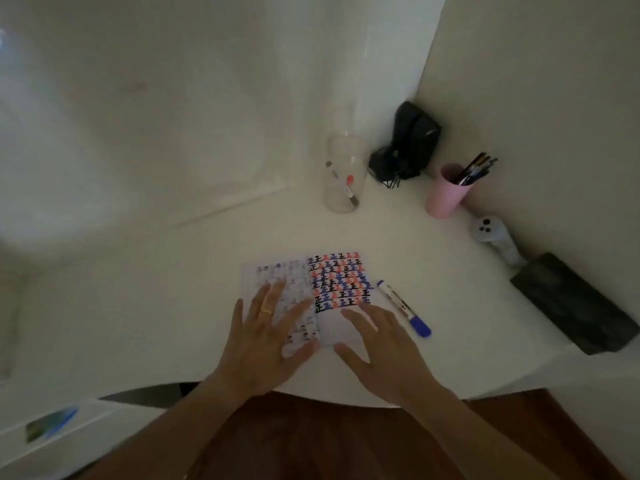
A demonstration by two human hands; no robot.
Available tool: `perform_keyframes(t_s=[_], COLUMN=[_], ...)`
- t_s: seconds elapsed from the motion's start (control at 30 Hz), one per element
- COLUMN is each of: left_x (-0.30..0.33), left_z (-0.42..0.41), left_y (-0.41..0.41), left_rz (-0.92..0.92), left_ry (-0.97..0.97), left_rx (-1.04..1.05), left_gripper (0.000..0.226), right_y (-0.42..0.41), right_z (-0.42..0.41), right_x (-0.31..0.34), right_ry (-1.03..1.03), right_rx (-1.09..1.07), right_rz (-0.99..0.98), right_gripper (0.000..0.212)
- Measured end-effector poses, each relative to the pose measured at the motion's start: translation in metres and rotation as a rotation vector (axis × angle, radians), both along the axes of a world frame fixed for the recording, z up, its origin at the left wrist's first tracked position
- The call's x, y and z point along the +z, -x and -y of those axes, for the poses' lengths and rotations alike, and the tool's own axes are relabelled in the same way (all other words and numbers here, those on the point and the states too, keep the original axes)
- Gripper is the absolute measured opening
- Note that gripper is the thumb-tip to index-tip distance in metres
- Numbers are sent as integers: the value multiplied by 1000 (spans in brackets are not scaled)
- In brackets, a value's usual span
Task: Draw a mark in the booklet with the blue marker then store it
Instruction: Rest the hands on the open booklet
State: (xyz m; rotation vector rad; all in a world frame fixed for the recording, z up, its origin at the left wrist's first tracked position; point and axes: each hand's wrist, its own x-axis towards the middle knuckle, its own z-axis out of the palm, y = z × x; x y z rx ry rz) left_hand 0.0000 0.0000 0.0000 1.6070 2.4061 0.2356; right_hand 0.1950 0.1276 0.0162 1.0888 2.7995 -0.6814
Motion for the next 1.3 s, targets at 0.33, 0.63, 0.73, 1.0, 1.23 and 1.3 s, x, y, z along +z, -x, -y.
perform_keyframes(t_s=[0.33, 0.63, 0.73, 1.0, 1.23, 1.3], left_x=[-107, -107, -113, -108, -103, -100], left_z=[-5, -6, -4, 0, -2, -4], left_y=[-4, -11, -10, -17, -15, -12], left_rz=[-168, -211, -257, -242, -244, -278], left_ry=[-252, -342, -395, -400, -303, -286], left_rx=[1, 57, 37, -132, -148, -180], left_gripper=[73, 70, 67, 37, 39, 39], right_y=[-6, -8, -10, -24, -19, -19], right_z=[-11, -12, -10, 12, 4, -7], right_x=[-108, -122, -126, -105, -108, -109], right_ry=[-301, -372, -458, -430, -451, -571], right_rx=[30, 21, 14, -9, -92, -206], right_rz=[-56, -226, -297, -272, -340, -369], right_gripper=[67, 64, 55, 45, 45, 43])
